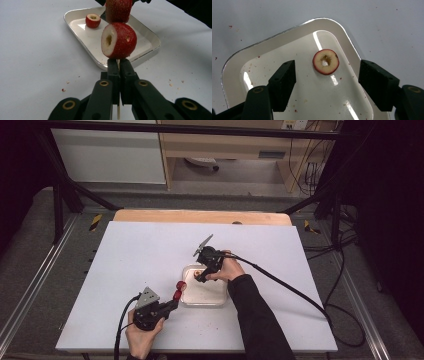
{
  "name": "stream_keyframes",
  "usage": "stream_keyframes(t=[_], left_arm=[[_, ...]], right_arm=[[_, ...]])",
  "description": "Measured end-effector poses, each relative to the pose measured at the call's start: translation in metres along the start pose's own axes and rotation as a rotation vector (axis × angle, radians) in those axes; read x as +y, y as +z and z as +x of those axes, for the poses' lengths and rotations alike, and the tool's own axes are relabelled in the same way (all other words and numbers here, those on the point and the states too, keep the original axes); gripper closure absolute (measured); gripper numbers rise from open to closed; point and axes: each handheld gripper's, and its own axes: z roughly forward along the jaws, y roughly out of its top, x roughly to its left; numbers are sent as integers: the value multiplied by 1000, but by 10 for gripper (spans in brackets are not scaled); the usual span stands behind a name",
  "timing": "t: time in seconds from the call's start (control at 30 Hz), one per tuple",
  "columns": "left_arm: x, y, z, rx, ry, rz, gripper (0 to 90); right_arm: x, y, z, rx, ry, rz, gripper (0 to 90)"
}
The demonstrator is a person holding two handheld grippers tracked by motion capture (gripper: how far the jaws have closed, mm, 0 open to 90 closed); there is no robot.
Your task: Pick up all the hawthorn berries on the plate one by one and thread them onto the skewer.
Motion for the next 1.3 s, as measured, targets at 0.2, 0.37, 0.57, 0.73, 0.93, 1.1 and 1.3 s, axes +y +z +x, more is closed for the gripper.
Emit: stream_keyframes(t=[0.2, 0.37, 0.57, 0.73, 0.93, 1.1, 1.3], left_arm=[[-1, 0, 2, 3, 0, 0, 883], [-1, 0, 2, -2, -3, 4, 883], [-1, 0, 3, -5, -2, 9, 883], [-1, 0, 3, -5, -3, 7, 883], [-1, 0, 3, -6, 0, 9, 883], [-1, 0, 3, -6, -2, 8, 883], [-1, -1, 3, -1, 2, 2, 883]], right_arm=[[4, 7, -4, 43, -22, 34, 364], [9, 13, -5, 61, -50, 73, 400], [11, 16, -7, 63, -74, 88, 451], [13, 20, -6, 64, -90, 89, 497], [14, 21, -6, 61, -107, 98, 595], [14, 20, -6, 60, -106, 106, 613], [15, 7, -5, 62, -51, 75, 614]])
